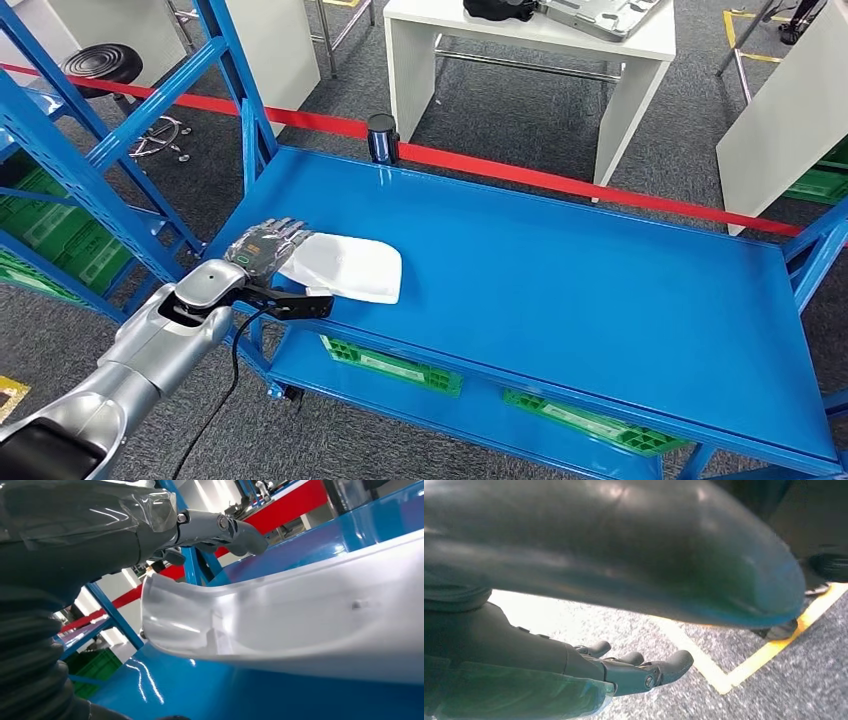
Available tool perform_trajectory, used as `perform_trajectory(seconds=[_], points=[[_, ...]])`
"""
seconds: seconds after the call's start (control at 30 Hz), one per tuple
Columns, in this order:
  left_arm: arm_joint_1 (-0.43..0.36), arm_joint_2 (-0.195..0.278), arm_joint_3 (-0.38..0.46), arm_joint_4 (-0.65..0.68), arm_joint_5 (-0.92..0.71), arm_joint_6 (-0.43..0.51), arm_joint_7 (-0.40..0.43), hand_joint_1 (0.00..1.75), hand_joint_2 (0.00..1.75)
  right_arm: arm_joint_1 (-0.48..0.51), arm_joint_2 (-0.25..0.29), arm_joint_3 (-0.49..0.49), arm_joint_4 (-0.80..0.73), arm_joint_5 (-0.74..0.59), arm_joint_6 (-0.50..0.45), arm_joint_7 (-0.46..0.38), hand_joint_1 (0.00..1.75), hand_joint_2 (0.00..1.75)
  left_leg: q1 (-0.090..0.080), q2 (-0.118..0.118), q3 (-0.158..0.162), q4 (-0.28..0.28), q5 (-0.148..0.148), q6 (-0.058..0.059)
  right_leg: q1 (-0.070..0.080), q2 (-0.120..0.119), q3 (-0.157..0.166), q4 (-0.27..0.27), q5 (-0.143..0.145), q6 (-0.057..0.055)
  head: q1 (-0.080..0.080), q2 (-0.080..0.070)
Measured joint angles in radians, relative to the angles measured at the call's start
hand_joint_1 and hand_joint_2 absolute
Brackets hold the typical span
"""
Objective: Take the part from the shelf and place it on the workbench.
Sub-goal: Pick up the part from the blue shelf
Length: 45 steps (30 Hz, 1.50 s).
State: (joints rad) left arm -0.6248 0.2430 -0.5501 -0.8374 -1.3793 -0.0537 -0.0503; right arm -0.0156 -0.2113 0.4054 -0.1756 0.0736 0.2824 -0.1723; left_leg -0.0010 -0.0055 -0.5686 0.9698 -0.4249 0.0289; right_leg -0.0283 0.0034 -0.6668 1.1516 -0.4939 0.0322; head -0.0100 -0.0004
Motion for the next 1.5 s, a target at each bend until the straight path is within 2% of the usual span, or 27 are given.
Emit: perform_trajectory(seconds=[0.03, 0.1, 0.17, 0.23, 0.3, 0.37, 0.4, 0.43, 0.47, 0.57, 0.63, 0.67, 0.73, 0.8, 0.83, 0.9, 0.93, 0.97, 1.03, 1.1, 1.2, 1.27, 1.37, 1.4, 1.43, 1.47, 1.5], points=[[0.0, 0.0, -0.001, 0.0, -0.001, 0.001, 0.001, 0.0, 1.75, -0.002, 0.001, 0.0, -0.001, 0.0, 0.0, 0.002, 0.0, 0.0, -0.001, -0.001, -0.002, 0.008, -0.005, -0.006, -0.001, 0.0, 0.035, -0.065, 0.022, 0.004, 0.0, 0.0], [-0.001, 0.0, -0.002, 0.002, -0.005, 0.004, 0.002, 0.0, 1.75, -0.006, 0.002, 0.0, -0.002, 0.0, 0.001, 0.004, 0.0, 0.0, -0.005, -0.002, -0.008, 0.023, -0.014, -0.017, 0.001, 0.001, 0.073, -0.135, 0.041, -0.007, 0.0, 0.0], [-0.002, 0.0, -0.004, 0.004, -0.011, 0.007, 0.001, 0.0, 1.75, -0.007, 0.004, 0.0, -0.004, -0.001, 0.005, 0.005, 0.0, 0.0, -0.005, -0.002, -0.012, 0.028, -0.017, -0.022, 0.002, 0.004, 0.072, -0.134, 0.042, -0.026, -0.001, 0.0], [-0.003, -0.002, -0.006, 0.008, -0.015, 0.01, 0.0, 0.0, 1.75, -0.008, 0.007, 0.001, -0.006, 0.0, 0.008, 0.005, 0.0, 0.0, 0.0, -0.001, -0.021, 0.046, -0.031, -0.029, -0.001, 0.004, 0.073, -0.135, 0.044, -0.035, -0.002, 0.0], [-0.005, -0.003, -0.008, 0.012, -0.017, 0.011, -0.003, 0.0, 1.75, -0.009, 0.008, 0.001, -0.008, 0.0, 0.008, 0.005, 0.0, 0.0, 0.004, 0.0, -0.061, 0.134, -0.083, -0.04, -0.003, 0.004, 0.073, -0.136, 0.045, -0.042, -0.003, 0.0], [-0.005, -0.007, -0.013, 0.019, -0.018, 0.011, -0.005, 0.0, 1.75, -0.009, 0.009, 0.001, -0.008, 0.002, 0.009, 0.007, 0.0, 0.0, 0.006, 0.0, -0.125, 0.273, -0.143, -0.047, -0.001, 0.004, 0.072, -0.136, 0.045, -0.044, -0.003, 0.0], [-0.005, -0.008, -0.015, 0.022, -0.018, 0.011, -0.005, 0.0, 1.75, -0.01, 0.009, 0.002, -0.009, 0.003, 0.01, 0.009, 0.0, 0.0, 0.007, 0.0, -0.147, 0.319, -0.154, -0.047, 0.0, 0.004, 0.073, -0.136, 0.045, -0.044, -0.003, 0.0], [-0.006, -0.01, -0.017, 0.024, -0.018, 0.011, -0.006, 0.0, 1.75, -0.01, 0.009, 0.003, -0.009, 0.004, 0.011, 0.011, 0.0, 0.0, 0.007, 0.0, -0.152, 0.326, -0.146, -0.045, 0.002, 0.004, 0.074, -0.136, 0.045, -0.044, -0.003, 0.0], [-0.009, -0.012, -0.018, 0.026, -0.018, 0.011, -0.006, 0.0, 1.75, -0.011, 0.009, 0.004, -0.009, 0.004, 0.013, 0.012, 0.0, 0.0, 0.006, 0.0, -0.136, 0.29, -0.119, -0.04, 0.003, 0.005, 0.075, -0.136, 0.045, -0.044, -0.004, 0.0], [-0.022, -0.021, -0.024, 0.031, -0.02, 0.009, -0.011, 0.0, 1.75, -0.015, 0.014, 0.008, -0.012, 0.005, 0.018, 0.015, 0.0, 0.0, -0.003, 0.001, -0.043, 0.094, -0.036, -0.012, 0.008, 0.007, 0.077, -0.137, 0.045, -0.044, -0.002, 0.0], [-0.03, -0.03, -0.03, 0.034, -0.021, 0.006, -0.017, 0.0, 1.75, -0.016, 0.019, 0.009, -0.014, 0.003, 0.019, 0.015, 0.0, 0.0, -0.012, 0.004, -0.016, 0.036, -0.026, 0.001, 0.007, 0.006, 0.074, -0.139, 0.046, -0.039, -0.002, 0.0], [-0.033, -0.036, -0.033, 0.036, -0.021, 0.004, -0.021, 0.01, 1.75, -0.016, 0.02, 0.009, -0.015, 0.002, 0.019, 0.015, 0.0, 0.0, -0.014, 0.005, -0.016, 0.031, -0.024, 0.003, 0.009, 0.005, 0.074, -0.143, 0.049, -0.034, -0.003, 0.0], [-0.04, -0.05, -0.04, 0.039, -0.021, 0.0, -0.029, 0.8, 1.75, -0.016, 0.023, 0.01, -0.015, -0.001, 0.019, 0.013, 0.0, 0.0, -0.01, 0.005, -0.003, 0.01, -0.011, 0.008, 0.009, 0.003, 0.071, -0.138, 0.044, -0.026, -0.003, 0.0], [-0.046, -0.063, -0.05, 0.041, -0.017, -0.005, -0.038, 1.67, 1.75, -0.016, 0.024, 0.011, -0.015, -0.003, 0.018, 0.009, 0.0, 0.0, -0.005, 0.006, 0.008, -0.009, 0.001, 0.013, 0.01, 0.002, 0.036, -0.066, 0.006, -0.029, -0.002, 0.0], [-0.047, -0.068, -0.055, 0.043, -0.014, -0.007, -0.043, 1.75, 1.75, -0.015, 0.023, 0.011, -0.015, -0.005, 0.018, 0.007, 0.0, 0.0, -0.007, 0.007, 0.008, -0.011, 0.003, 0.015, 0.01, 0.002, 0.005, -0.002, -0.022, -0.031, -0.002, 0.0], [-0.047, -0.076, -0.067, 0.048, -0.008, -0.011, -0.051, 1.75, 1.75, -0.012, 0.023, 0.011, -0.016, -0.007, 0.016, 0.004, 0.0, 0.0, -0.009, 0.006, 0.004, -0.009, 0.004, 0.016, 0.008, 0.002, -0.052, 0.113, -0.06, -0.028, -0.002, 0.0], [-0.046, -0.079, -0.072, 0.05, -0.005, -0.011, -0.054, 1.75, 1.75, -0.01, 0.023, 0.011, -0.016, -0.008, 0.015, 0.003, 0.0, 0.0, -0.01, 0.006, 0.003, -0.008, 0.003, 0.015, 0.007, 0.002, -0.061, 0.128, -0.059, -0.021, -0.001, 0.0], [-0.045, -0.081, -0.077, 0.051, -0.003, -0.012, -0.057, 1.75, 1.75, -0.008, 0.023, 0.011, -0.016, -0.009, 0.014, 0.002, 0.0, 0.0, -0.01, 0.005, 0.002, -0.005, 0.001, 0.014, 0.006, 0.001, -0.048, 0.099, -0.041, -0.012, -0.001, 0.0], [-0.047, -0.084, -0.084, 0.053, 0.0, -0.013, -0.06, 1.75, 1.75, -0.008, 0.023, 0.011, -0.016, -0.011, 0.011, 0.0, 0.0, 0.0, -0.01, 0.004, 0.0, 0.007, -0.007, 0.006, 0.003, -0.001, 0.016, -0.035, 0.013, 0.003, -0.001, 0.0], [-0.049, -0.084, -0.09, 0.053, 0.004, -0.015, -0.062, 1.75, 1.75, -0.008, 0.022, 0.011, -0.016, -0.011, 0.011, -0.002, 0.0, 0.0, -0.013, 0.004, -0.009, 0.025, -0.017, -0.004, 0.004, -0.002, 0.061, -0.126, 0.043, -0.003, -0.001, 0.0], [-0.052, -0.08, -0.096, 0.055, 0.009, -0.016, -0.064, 1.75, 1.75, -0.007, 0.024, 0.011, -0.016, -0.01, 0.012, -0.002, 0.0, 0.0, -0.013, 0.004, -0.017, 0.033, -0.021, -0.013, 0.007, 0.0, 0.064, -0.135, 0.047, -0.024, -0.001, 0.0], [-0.057, -0.075, -0.1, 0.055, 0.014, -0.015, -0.066, 1.75, 1.75, -0.006, 0.025, 0.011, -0.016, -0.01, 0.012, -0.003, 0.0, 0.0, -0.009, 0.004, -0.031, 0.064, -0.044, -0.024, 0.002, 0.0, 0.067, -0.137, 0.048, -0.034, -0.003, 0.0], [-0.06, -0.069, -0.105, 0.055, 0.02, -0.016, -0.07, 1.75, 1.75, -0.006, 0.026, 0.011, -0.016, -0.011, 0.012, -0.004, 0.0, 0.0, 0.002, 0.004, -0.113, 0.242, -0.13, -0.042, 0.0, 0.0, 0.07, -0.138, 0.047, -0.043, -0.005, 0.0], [-0.059, -0.068, -0.107, 0.055, 0.023, -0.017, -0.072, 1.75, 1.75, -0.005, 0.027, 0.011, -0.016, -0.011, 0.012, -0.004, 0.0, 0.0, 0.005, 0.004, -0.14, 0.297, -0.148, -0.046, 0.0, 0.0, 0.07, -0.138, 0.046, -0.043, -0.005, 0.0], [-0.059, -0.067, -0.109, 0.055, 0.026, -0.019, -0.073, 1.75, 1.75, -0.004, 0.028, 0.011, -0.016, -0.011, 0.012, -0.005, 0.0, 0.0, 0.008, 0.004, -0.153, 0.321, -0.148, -0.047, 0.001, 0.0, 0.071, -0.138, 0.046, -0.043, -0.005, 0.0], [-0.059, -0.066, -0.111, 0.055, 0.028, -0.02, -0.075, 1.75, 1.75, -0.004, 0.028, 0.011, -0.016, -0.011, 0.012, -0.006, 0.0, 0.0, 0.009, 0.004, -0.145, 0.302, -0.128, -0.046, 0.001, 0.001, 0.072, -0.138, 0.046, -0.043, -0.005, 0.0], [-0.061, -0.063, -0.113, 0.055, 0.032, -0.02, -0.077, 1.75, 1.75, -0.004, 0.029, 0.011, -0.016, -0.011, 0.012, -0.007, 0.0, 0.0, 0.009, 0.004, -0.117, 0.247, -0.096, -0.042, 0.002, 0.002, 0.074, -0.138, 0.046, -0.043, -0.005, 0.0]])
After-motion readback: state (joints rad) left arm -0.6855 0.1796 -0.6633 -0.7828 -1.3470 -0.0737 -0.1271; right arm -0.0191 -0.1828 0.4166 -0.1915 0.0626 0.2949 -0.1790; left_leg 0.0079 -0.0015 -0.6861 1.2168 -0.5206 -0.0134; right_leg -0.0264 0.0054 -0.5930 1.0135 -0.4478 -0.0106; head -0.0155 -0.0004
